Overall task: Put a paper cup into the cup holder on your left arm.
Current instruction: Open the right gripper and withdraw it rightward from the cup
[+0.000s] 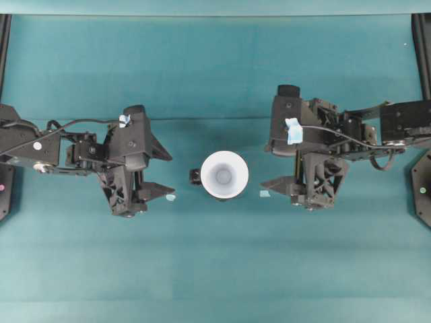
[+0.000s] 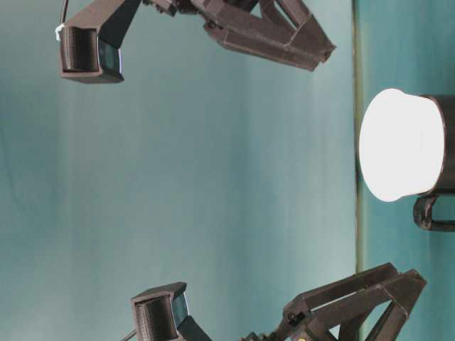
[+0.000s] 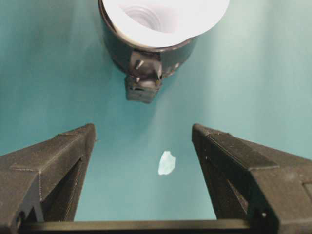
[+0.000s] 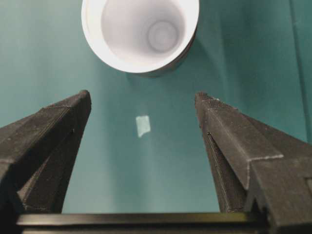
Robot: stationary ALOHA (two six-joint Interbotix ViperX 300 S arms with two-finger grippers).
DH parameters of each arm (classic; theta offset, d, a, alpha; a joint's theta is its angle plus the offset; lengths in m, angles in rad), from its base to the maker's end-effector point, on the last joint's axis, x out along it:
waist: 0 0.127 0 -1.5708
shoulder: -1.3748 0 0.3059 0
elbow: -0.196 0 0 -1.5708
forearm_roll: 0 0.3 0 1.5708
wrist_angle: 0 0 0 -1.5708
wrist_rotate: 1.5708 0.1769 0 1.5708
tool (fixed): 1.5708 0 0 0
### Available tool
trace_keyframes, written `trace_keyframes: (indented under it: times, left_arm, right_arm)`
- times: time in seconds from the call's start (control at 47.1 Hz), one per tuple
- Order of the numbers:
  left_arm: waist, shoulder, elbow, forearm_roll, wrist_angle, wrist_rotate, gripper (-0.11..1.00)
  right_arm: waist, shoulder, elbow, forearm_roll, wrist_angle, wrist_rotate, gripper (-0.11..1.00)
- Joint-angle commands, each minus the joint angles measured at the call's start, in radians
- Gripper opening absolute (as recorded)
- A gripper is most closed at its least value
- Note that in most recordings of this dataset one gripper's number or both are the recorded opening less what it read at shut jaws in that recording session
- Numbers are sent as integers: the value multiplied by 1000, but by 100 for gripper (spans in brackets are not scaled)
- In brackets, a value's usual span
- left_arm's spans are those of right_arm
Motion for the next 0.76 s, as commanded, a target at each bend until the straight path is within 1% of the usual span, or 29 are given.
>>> trace_keyframes:
  times: [0.0, 0.424, 0.742]
  left_arm:
    - [-3, -5, -18, 0, -3, 0, 86]
    - [-9, -8, -17, 2, -3, 2, 86]
    - [-9, -8, -18, 2, -3, 2, 86]
  right_arm:
    - [6, -23, -5, 0, -6, -8, 82]
    - [12, -44, 25, -2, -18, -5, 82]
    - [11, -48, 26, -2, -31, -3, 82]
